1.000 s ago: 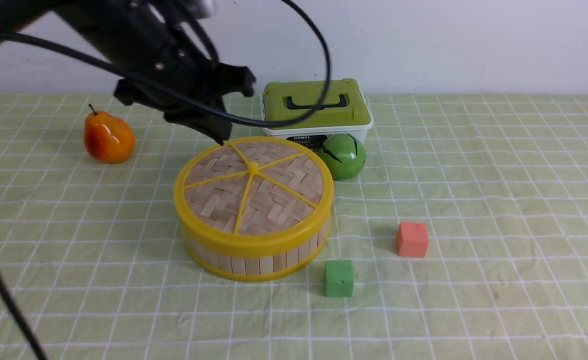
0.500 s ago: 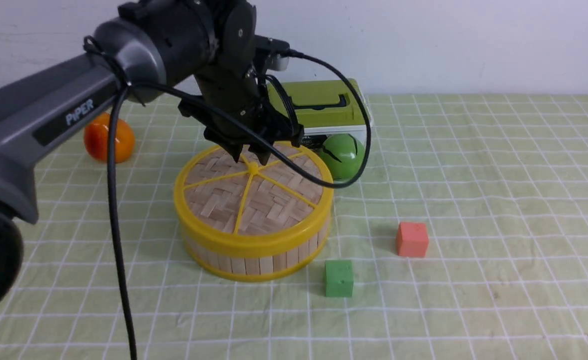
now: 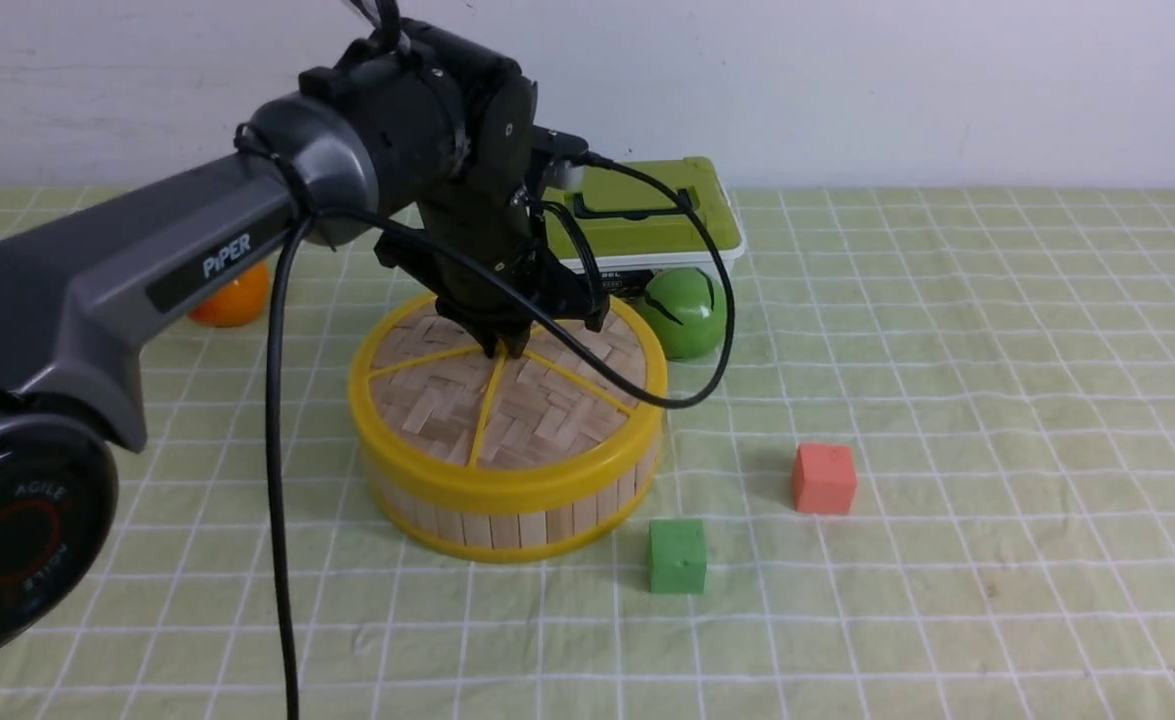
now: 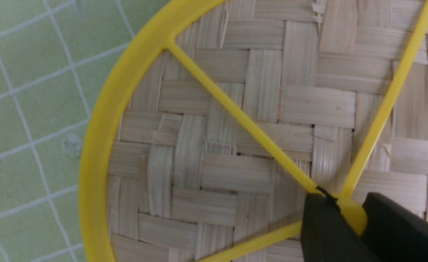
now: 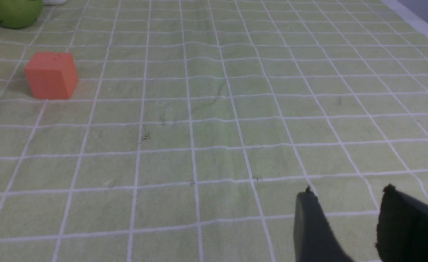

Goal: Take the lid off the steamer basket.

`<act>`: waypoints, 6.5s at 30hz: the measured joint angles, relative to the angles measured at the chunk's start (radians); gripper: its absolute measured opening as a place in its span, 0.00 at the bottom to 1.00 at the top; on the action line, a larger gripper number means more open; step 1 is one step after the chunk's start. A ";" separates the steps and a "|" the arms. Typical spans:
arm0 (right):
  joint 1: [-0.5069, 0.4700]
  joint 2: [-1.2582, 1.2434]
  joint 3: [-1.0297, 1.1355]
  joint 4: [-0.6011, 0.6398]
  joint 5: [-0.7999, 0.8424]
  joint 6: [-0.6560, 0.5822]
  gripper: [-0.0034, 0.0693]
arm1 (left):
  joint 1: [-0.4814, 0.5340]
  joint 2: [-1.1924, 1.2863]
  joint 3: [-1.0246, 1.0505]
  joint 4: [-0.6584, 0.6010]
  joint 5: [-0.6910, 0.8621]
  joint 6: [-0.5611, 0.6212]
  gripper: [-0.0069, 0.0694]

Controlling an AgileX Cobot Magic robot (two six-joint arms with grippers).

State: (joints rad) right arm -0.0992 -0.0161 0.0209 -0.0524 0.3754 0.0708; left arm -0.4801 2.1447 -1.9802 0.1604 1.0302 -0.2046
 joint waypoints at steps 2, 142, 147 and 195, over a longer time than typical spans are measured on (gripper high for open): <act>0.000 0.000 0.000 0.000 0.000 0.000 0.38 | 0.000 -0.001 -0.003 0.006 0.000 0.000 0.23; 0.000 0.000 0.000 0.000 0.000 0.000 0.38 | 0.401 -2.156 2.012 -0.160 -0.637 0.097 0.07; 0.000 0.000 0.000 0.000 0.000 0.000 0.38 | 0.401 -2.156 2.012 -0.160 -0.637 0.097 0.07; 0.000 0.000 0.000 0.000 0.000 0.000 0.38 | 0.401 -2.156 2.012 -0.160 -0.635 0.100 0.09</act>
State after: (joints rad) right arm -0.0992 -0.0161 0.0209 -0.0524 0.3754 0.0708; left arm -0.0792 -0.0109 0.0319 0.0000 0.3948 -0.1044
